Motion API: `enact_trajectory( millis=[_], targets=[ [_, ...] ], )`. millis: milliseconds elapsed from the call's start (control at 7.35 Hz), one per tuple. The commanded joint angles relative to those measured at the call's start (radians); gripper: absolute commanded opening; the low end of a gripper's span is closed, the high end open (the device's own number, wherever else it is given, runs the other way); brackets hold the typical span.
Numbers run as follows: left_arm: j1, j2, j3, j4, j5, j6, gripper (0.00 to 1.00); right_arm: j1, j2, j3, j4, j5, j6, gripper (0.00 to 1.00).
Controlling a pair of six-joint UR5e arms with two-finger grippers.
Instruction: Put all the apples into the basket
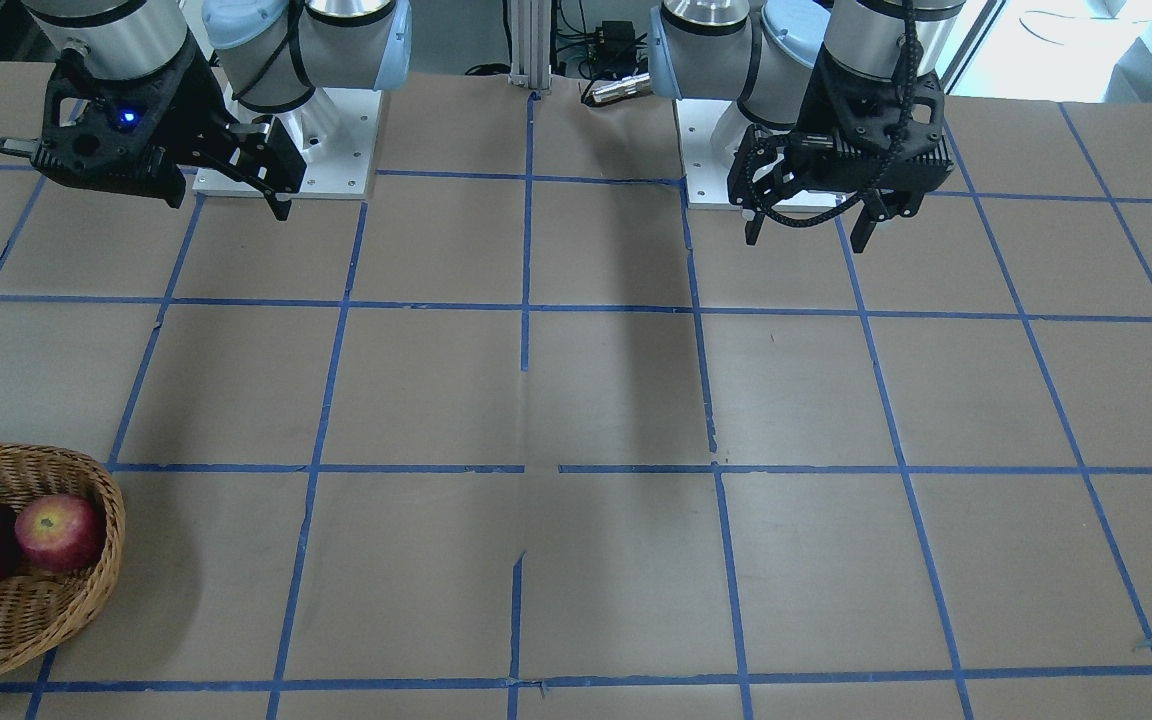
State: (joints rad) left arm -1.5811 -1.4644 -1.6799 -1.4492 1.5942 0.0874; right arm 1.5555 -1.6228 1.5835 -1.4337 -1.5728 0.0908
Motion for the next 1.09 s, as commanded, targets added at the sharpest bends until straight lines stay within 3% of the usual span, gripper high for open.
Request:
enact_trajectory(
  millis=[0,953],
  targets=[
    [0.0,-0.001,-0.001,0.0,0.001,0.0,1.0,0.0,0.042,-0.005,-0.001,0.0,-0.035,1.0],
    [0.0,0.004,-0.004,-0.002,0.001,0.0,1.0,0.003,0.027,-0.007,-0.024,0.0,-0.036,1.0]
  ],
)
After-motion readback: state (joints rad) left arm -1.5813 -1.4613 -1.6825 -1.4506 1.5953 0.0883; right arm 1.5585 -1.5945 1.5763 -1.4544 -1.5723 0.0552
